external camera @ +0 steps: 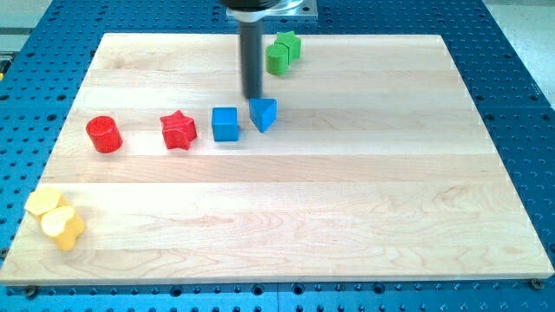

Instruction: Make a horizontal line with red blocks and blue blocks

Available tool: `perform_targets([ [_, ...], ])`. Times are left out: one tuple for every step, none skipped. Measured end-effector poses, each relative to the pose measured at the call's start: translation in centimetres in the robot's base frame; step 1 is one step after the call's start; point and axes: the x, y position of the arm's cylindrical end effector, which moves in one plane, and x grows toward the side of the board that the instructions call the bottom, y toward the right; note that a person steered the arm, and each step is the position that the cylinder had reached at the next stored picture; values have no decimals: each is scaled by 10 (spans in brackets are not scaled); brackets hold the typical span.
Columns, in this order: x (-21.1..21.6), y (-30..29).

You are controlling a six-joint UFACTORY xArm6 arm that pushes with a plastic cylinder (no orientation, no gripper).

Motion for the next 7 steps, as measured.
perform_targets([
  [44, 26],
  [37, 49],
  [-14, 34],
  [-14, -16],
  [-4, -28],
  [16, -14],
  [37, -14],
])
